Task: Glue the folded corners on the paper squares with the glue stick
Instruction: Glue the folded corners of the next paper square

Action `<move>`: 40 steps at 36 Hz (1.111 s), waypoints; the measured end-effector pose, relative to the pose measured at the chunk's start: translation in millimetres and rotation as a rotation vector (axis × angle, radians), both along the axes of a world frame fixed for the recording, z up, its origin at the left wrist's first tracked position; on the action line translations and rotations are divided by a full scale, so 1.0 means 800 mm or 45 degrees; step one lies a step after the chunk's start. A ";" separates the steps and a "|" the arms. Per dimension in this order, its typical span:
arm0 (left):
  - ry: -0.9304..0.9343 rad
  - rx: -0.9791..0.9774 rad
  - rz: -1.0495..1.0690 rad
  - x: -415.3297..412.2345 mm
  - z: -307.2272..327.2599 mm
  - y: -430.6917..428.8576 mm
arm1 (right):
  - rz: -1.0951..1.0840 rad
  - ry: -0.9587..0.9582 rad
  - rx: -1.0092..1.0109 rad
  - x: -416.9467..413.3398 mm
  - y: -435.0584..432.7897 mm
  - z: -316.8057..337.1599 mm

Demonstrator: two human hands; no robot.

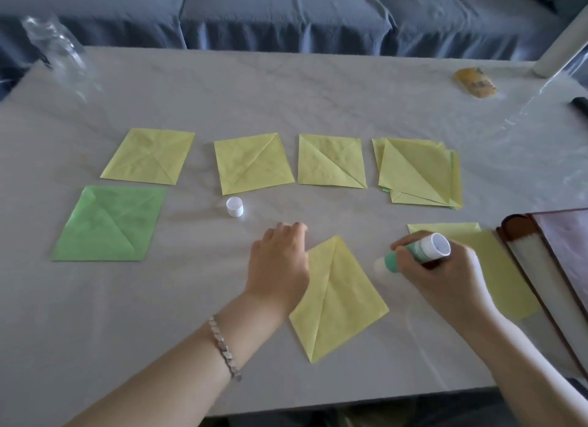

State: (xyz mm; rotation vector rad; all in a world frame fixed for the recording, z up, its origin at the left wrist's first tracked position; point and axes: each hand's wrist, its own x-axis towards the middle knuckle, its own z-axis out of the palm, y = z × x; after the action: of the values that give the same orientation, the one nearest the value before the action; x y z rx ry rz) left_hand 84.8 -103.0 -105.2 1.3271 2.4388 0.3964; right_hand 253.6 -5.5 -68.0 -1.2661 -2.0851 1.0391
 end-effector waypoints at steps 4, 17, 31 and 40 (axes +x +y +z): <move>-0.061 -0.124 0.054 -0.021 0.007 0.010 | -0.016 0.045 -0.023 -0.008 -0.002 -0.001; 0.135 -0.261 -0.038 -0.012 0.013 0.021 | -0.211 0.316 -0.018 -0.011 -0.005 -0.023; 0.109 -0.282 0.015 -0.011 0.012 0.026 | 0.117 0.076 -0.082 -0.004 -0.022 -0.055; -0.409 -0.132 0.126 -0.019 0.011 0.017 | 0.161 -0.014 0.011 -0.004 -0.026 -0.059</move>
State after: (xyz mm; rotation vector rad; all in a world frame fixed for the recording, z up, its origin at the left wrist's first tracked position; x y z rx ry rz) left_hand 69.6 -89.6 -96.8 1.0151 2.2279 0.4619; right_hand 250.6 -26.1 -115.4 -1.1510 -2.1993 1.0779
